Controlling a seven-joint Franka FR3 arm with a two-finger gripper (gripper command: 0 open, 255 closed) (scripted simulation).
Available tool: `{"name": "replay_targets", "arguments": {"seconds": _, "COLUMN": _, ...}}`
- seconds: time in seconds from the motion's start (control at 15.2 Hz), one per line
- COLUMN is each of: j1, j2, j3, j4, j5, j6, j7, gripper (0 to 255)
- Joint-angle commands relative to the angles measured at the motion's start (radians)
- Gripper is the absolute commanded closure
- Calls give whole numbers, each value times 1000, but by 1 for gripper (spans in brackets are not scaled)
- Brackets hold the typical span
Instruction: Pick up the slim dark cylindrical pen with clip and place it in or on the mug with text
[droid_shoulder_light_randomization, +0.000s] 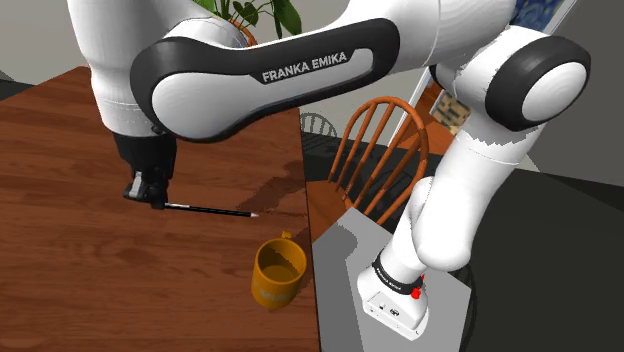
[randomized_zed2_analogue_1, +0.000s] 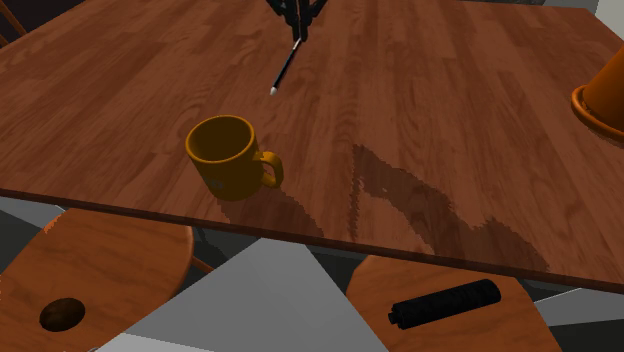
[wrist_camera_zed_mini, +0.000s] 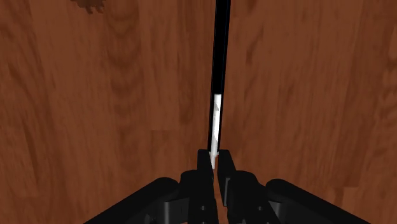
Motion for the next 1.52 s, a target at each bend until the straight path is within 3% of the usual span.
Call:
{"name": "replay_targets", "arguments": {"seconds": 0.0, "j1": 1, "j2": -3, "j3": 1, "j4": 24, "j5": 2, "j6": -27, "j7": -1, "gripper": 255}}
{"name": "replay_targets", "arguments": {"seconds": 0.33, "j1": 1, "j2": -13, "j3": 1, "j4": 76, "j5": 8, "j6": -88, "j7": -7, "gripper": 255}}
{"name": "replay_targets", "arguments": {"seconds": 0.73, "j1": 14, "j2": -263, "j3": -1, "j4": -171, "j5": 117, "j6": -69, "j7": -36, "gripper": 255}}
{"name": "replay_targets", "arguments": {"seconds": 1.19, "j1": 80, "j2": -551, "j3": -20, "j4": -399, "j5": 226, "j6": -114, "j7": -53, "gripper": 255}}
{"name": "replay_targets", "arguments": {"seconds": 1.45, "j1": 83, "j2": -544, "j3": -12, "j4": -448, "j5": 229, "j6": -59, "j7": -51, "gripper": 255}}
